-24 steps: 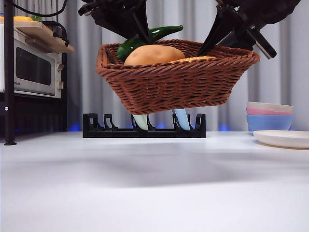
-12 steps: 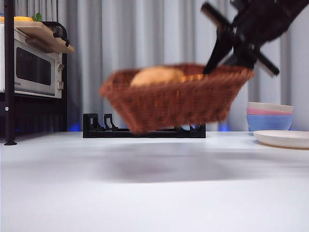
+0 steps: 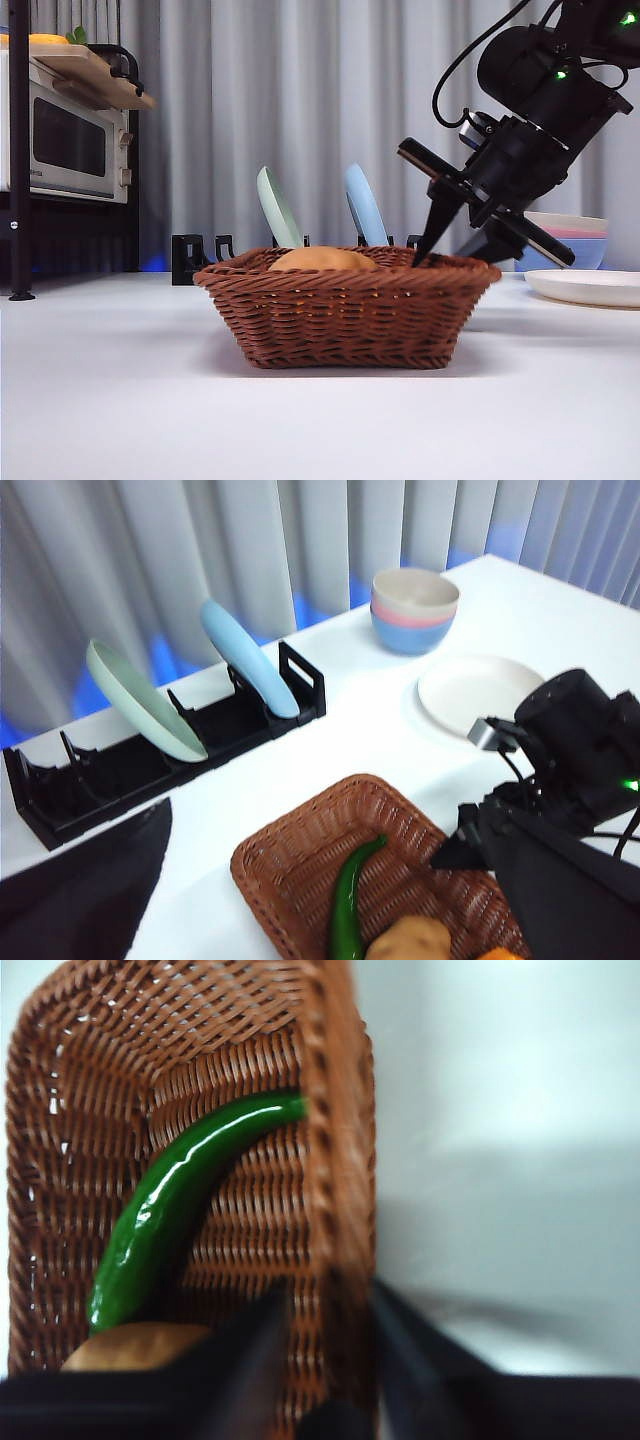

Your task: Pick up the basket,pick up the corn from the table,pick up the potato from the table,pick up the cucumber from the table,put all items into the basket

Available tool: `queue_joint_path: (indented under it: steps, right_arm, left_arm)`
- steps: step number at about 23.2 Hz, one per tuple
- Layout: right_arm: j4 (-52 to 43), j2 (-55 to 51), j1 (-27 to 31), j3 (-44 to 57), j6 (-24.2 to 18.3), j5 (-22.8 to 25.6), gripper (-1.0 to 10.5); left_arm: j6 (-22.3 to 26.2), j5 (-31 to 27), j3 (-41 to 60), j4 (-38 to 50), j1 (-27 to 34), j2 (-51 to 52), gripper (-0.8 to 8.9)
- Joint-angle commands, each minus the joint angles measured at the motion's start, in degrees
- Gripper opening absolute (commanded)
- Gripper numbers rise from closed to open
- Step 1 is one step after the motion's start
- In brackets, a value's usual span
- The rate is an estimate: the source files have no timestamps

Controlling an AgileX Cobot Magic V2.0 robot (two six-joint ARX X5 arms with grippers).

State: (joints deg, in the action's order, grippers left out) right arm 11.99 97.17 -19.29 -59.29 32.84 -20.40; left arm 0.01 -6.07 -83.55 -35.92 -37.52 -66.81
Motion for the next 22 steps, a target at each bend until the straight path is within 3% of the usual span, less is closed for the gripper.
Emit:
queue_joint_path:
  steps: [1,5,6,7,8,9,10,12,17,22]
  right_arm:
    - [-0.35,-2.89,1.20,-0.13,-0.94,-0.28,5.4]
    - [0.26,-13.88,2.84,-0.13,-7.93,-0.46,5.3]
    - [0.35,-16.83,2.84,-0.13,-10.95,-0.35,5.2]
    - [0.59,-20.06,2.82,-0.13,-14.51,-0.24,4.5]
    - [1.16,-23.10,2.82,-0.13,-18.23,-0.26,3.5]
    - [2.40,-26.08,2.82,-0.13,-21.86,-0.24,2.2]
    - [4.17,-28.57,2.82,-0.13,-24.59,-0.22,0.9]
    - [6.93,-30.95,2.82,-0.13,-27.54,-0.15,-0.2]
    - [14.51,-34.84,2.64,0.09,-33.90,6.84,-0.2]
    - [11.96,-40.06,2.62,5.25,-34.01,7.58,-0.2]
  left_arm:
    - [1.77,-0.17,0.13,0.26,0.02,-0.04,5.34]
    - [3.56,-4.04,0.13,-1.70,0.13,0.72,4.88]
    - [4.87,-5.27,0.13,-2.75,0.13,0.81,4.05]
    - [5.92,-6.86,0.13,-4.33,0.17,1.01,2.61]
    - [6.73,-8.04,0.13,-5.90,0.17,1.01,0.91]
    - [7.39,-9.07,0.13,-7.67,0.20,1.01,-0.08]
    - [7.72,-9.01,0.15,-9.16,0.35,1.01,-0.08]
    - [8.13,-8.96,0.28,-10.19,0.61,1.03,-0.08]
    - [9.25,-8.92,3.39,-9.38,0.90,3.34,-0.08]
    - [9.22,-9.03,13.42,-3.76,0.92,10.23,-0.08]
